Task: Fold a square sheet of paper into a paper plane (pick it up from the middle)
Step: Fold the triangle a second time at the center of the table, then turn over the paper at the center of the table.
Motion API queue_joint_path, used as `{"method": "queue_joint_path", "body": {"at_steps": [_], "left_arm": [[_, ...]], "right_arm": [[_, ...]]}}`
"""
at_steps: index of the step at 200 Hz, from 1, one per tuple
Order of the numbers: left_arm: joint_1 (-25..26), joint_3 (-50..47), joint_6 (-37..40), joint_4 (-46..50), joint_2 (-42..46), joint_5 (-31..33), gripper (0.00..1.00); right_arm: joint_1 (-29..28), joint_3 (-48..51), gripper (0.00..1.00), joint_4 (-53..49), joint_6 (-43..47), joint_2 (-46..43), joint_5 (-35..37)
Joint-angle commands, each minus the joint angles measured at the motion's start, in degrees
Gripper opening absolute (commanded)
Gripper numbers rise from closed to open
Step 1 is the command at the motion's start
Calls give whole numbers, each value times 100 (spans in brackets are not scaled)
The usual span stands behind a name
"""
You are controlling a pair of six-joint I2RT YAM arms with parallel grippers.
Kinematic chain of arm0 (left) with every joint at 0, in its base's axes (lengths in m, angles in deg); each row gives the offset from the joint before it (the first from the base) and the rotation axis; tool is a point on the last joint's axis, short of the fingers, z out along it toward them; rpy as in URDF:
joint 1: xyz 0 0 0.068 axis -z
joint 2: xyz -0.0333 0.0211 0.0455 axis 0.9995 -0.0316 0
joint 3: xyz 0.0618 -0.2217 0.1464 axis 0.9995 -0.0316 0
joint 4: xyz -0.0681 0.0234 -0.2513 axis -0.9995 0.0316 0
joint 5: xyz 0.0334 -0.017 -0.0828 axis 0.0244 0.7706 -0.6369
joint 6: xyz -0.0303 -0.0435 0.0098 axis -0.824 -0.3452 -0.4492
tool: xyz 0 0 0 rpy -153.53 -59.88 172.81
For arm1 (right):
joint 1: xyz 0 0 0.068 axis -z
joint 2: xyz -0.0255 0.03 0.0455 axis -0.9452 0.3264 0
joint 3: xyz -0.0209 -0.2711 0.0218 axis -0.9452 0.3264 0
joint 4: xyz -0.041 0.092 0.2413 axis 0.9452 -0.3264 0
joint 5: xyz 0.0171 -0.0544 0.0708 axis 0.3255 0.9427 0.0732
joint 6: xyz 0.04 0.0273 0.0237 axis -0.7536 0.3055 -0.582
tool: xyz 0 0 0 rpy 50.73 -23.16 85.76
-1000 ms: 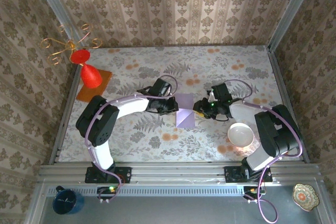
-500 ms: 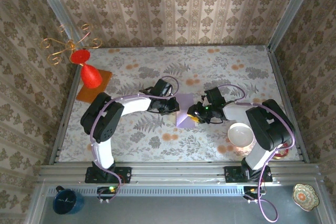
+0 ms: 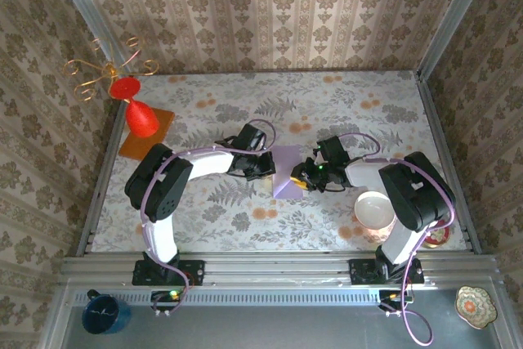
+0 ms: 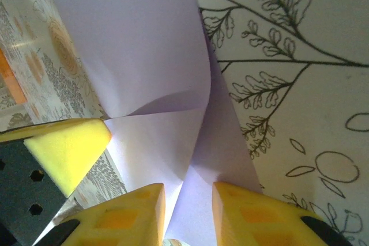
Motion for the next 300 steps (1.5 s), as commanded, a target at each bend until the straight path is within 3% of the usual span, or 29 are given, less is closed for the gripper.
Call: {"method": "queue_joint_path", "body": {"at_steps": [1,162,257,300], "left_arm": [[-53,-57,14,137,-103,76,6],[-151,-410,-257,-168,26,61,8],[-197,-487,-266,-115,277,114,8],[-361,-773,-369,-141,907,249,20]], "right_arm": [[-60,-115,28,350,-78,224,-3],[-170,11,25,1311,-271,431,-329],[-295,-17,19,1256,48,429,-189],[-299,-106,11,1280,299,328,-79]]}}
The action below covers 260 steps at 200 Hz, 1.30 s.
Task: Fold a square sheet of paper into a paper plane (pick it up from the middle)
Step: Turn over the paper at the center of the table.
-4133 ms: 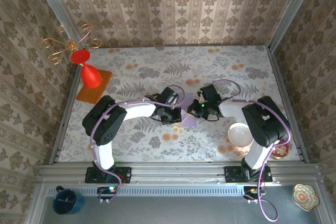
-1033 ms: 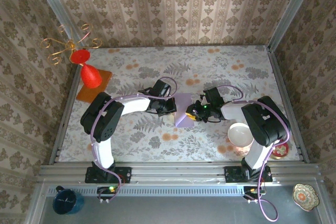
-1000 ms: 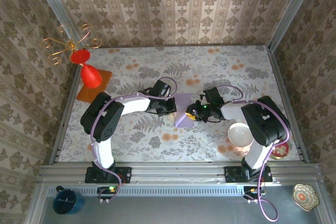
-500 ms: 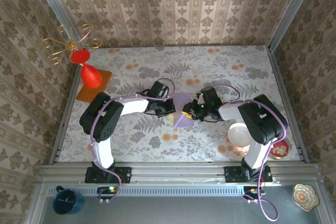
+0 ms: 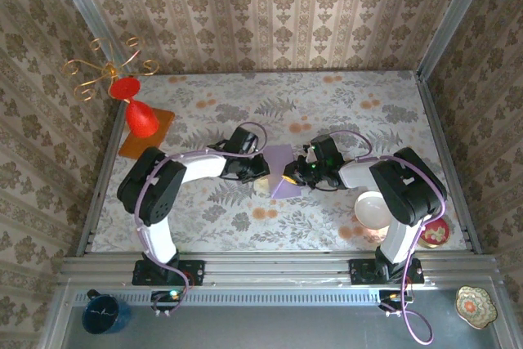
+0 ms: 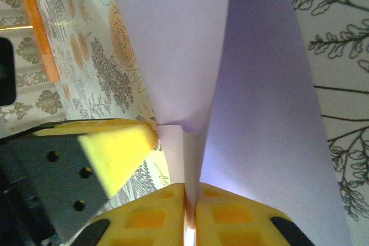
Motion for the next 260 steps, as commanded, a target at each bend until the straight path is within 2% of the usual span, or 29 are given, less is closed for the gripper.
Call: {"method": "queue_joint_path", "body": {"at_steps": [1,77,116,145,170,197,260], "left_arm": [[-126,-198,-128,135,520,181,20],[-392,-1451,-851,-1073,2169,29,53],[-295,-1890,-1198,-1925,2992,-262,81],[-71,-2011,-1358,-2599,3215,-408,90],[11,-2026,-1504,-3091,3205,-535,90],[38,-1985,-1538,-3220,3183,-628,83],[100,-2112,-1628,-3455,3323,-603,54]], "right_arm": [[-35,-102,11,63,274,-31,148],[-35,-377,8,243,797,-935,-17],[-32,-514,8,690,389,-1318,-485],[-32,-530,8,1176,-44,-1433,-821],[-32,-521,8,1390,-247,-1539,-912],[-32,-477,9,1488,-379,-1674,-956],[-24,-439,14,1228,-332,-1865,-992]]}}
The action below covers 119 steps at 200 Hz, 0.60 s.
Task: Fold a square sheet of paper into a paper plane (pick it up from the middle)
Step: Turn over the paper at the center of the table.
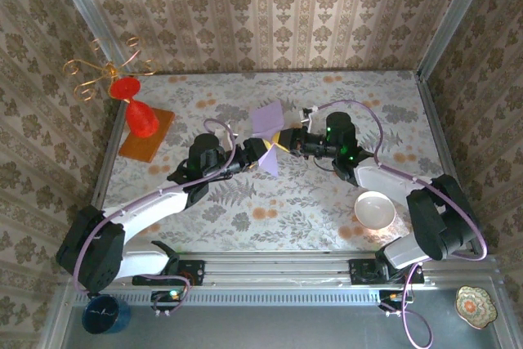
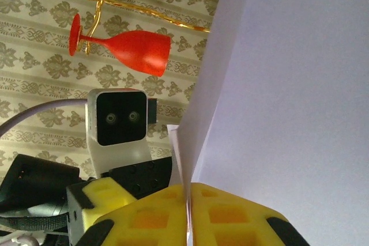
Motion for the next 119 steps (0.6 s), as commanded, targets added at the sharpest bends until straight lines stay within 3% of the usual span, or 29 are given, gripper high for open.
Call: {"method": "queue_joint_path", "body": {"at_steps": [1,49,90,119], "left_arm": [[50,-108,-30,-275,163,-72,53],[50,-84,-15,-235,129,-71,30],[-53,-40,97,-63,-2,-122,18],[-192,23,299,213,-100,-202,11]], "right_arm": [[-24,-15,14,-18,16,-178,-164],[85,103,25,-258,75,-331,-95],[357,339,42,-826,329,-609,161],[583,447,46,-1442,651,-864,394]]}}
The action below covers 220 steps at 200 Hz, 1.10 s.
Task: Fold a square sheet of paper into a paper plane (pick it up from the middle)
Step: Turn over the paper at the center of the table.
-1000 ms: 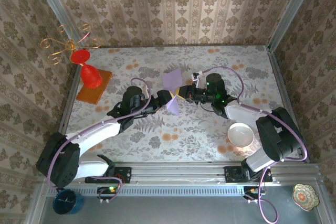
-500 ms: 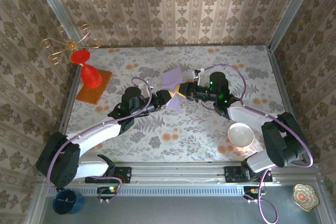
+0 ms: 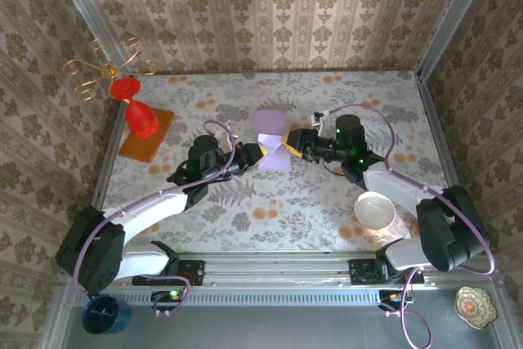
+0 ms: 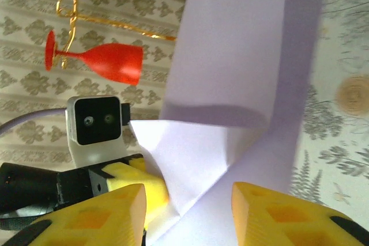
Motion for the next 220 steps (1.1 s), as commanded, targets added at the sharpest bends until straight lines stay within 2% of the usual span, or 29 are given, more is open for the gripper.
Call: {"method": "queue_joint_path", "body": {"at_steps": [1,26,48,68,89,130,156,171,188,205,220], "left_arm": [[-118,99,306,235,-96,-139,11],[-229,366,968,1384,-58,72,9],[-221,985,1999,3220,-13,726,8],[-53,1881,3011,5185,-184,1956,8],[219,2770,3666,6652,-640,3256,8],[817,4122,3940,8212,-1812,5349,7],[1201,4911,3744,8866,-2706,6257,7],[1384,5285,3688,9079,-3201,6506,6],[1554,5534,3695,9016,-3661,6407,7],[1640,5500,3719,8567,-3949,5942,8],[1644,5310,3644,8000,-4068,5187,12]], "right_arm": [[153,99,46,-641,382,-323,250],[295,70,50,-1309,749,-551,600],[339,-84,54,-2030,1192,-744,1071],[338,-244,56,-2546,1534,-857,1522],[349,-376,57,-2861,1738,-863,1864],[432,-507,57,-3173,1871,-850,2136],[633,-392,58,-3374,1877,-995,2388],[803,-276,58,-3448,1814,-1140,2468],[948,-103,58,-3465,1746,-1313,2599],[1049,9,59,-3533,1738,-1426,2685],[1127,38,59,-3637,1760,-1474,2712]]}}
